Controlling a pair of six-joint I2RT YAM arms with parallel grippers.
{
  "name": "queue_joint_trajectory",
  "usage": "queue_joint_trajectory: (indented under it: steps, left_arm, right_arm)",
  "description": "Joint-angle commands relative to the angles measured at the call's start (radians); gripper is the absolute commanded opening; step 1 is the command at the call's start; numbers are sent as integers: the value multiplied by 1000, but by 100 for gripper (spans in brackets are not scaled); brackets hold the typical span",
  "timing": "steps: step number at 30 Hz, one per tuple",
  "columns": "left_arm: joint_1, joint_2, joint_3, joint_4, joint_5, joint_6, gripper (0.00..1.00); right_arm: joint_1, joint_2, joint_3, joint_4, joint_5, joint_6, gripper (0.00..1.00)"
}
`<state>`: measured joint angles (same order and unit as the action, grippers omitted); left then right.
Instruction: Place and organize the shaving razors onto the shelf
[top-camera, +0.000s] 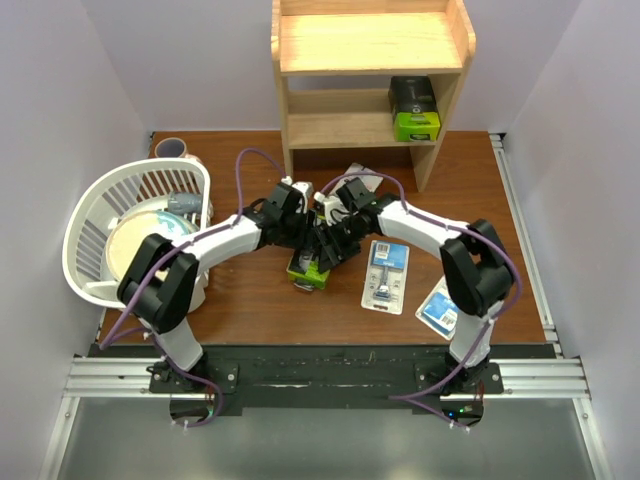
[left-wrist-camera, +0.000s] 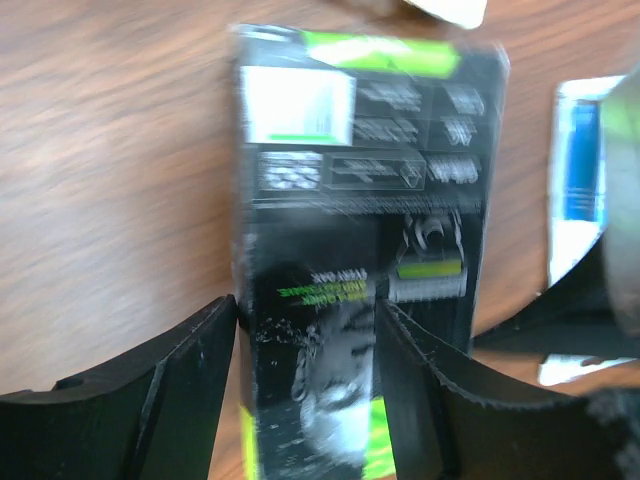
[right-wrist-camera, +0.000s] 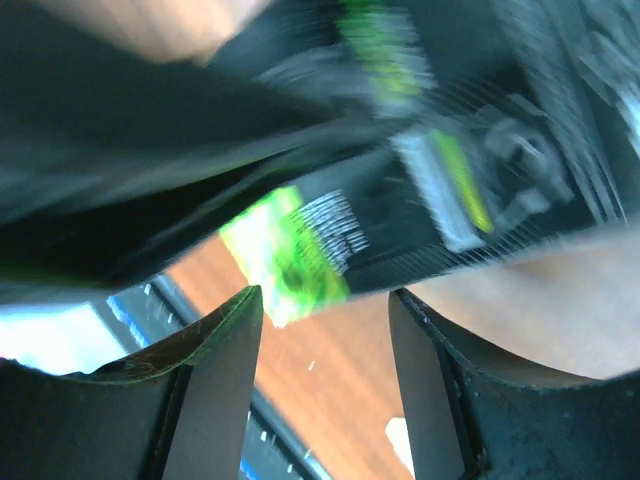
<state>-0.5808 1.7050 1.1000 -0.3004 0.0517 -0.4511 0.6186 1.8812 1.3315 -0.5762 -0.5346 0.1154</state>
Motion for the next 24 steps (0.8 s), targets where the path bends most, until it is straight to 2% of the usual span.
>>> queue_joint_trajectory:
  steps: [1,6,12,17,24]
  left_arm:
    - [-27,16,49,120,71,-11,61]
    - [1,-134,-11,38,-1,-61,63]
    - [111,-346,-281,76,112,-159,61]
    - [141,-396,-442,190,272,-182,53]
    - [141,-383,-548,287,324,-259,45]
  right_arm:
    - [24,-143,-73,77,-9,-30,61]
    - [10,-156,-81,87,47,-45,64]
    - [-46,-171,-103,67,28,-28,64]
    - [-111,-218,-167,93,-4,59,64]
    - [-148,-263,-248,183,-94,214,63]
